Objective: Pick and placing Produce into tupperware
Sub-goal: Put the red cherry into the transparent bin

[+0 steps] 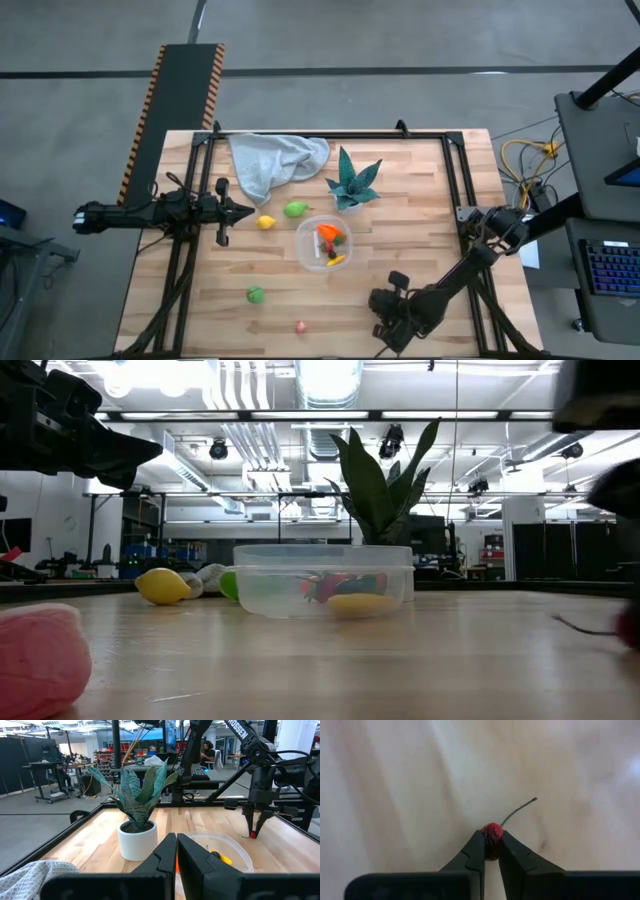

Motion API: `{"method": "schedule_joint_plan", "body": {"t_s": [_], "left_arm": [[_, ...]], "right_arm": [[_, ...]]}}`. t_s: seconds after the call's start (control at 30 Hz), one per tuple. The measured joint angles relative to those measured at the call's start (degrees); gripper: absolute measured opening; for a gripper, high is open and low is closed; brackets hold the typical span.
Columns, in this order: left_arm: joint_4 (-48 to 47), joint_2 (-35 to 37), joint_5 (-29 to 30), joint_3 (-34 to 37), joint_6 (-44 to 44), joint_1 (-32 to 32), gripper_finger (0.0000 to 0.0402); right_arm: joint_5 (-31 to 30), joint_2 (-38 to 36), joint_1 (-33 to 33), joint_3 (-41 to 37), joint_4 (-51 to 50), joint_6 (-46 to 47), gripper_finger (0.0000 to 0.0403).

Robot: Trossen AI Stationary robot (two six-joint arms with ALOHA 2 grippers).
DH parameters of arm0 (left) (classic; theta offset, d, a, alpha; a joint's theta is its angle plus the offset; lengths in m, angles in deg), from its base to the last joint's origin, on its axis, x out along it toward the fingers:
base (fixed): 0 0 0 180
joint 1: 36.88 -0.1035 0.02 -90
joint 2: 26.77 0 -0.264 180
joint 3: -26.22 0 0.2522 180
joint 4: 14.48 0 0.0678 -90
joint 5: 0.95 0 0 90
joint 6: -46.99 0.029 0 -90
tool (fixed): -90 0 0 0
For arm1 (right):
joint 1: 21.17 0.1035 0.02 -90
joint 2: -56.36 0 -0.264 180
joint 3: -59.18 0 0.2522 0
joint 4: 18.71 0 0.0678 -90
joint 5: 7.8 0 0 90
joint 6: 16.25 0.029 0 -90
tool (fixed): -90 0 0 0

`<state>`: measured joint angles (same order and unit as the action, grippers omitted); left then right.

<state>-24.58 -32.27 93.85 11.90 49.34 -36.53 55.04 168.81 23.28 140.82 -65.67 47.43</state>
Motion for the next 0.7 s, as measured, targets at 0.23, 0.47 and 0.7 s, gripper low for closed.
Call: {"method": "schedule_joint_plan", "body": {"t_s": [0.23, 0.47, 0.7], "left_arm": [[0.05, 0.0, 0.01, 0.0, -0.01, 0.0, 0.0], [0.33, 0.0, 0.02, 0.0, 0.0, 0.01, 0.0], [0.24, 0.0, 0.02, 0.0, -0.02, 0.01, 0.0]], "right_arm": [[-3.47, -2.2, -4.95, 2.15, 0.28, -8.64, 0.0027], [-4.55, -3.87, -11.06, 4.67, 0.6, -19.82, 0.0027], [-3.94, -3.98, -18.29, 5.95, 0.51, -26.45, 0.0026]]}}
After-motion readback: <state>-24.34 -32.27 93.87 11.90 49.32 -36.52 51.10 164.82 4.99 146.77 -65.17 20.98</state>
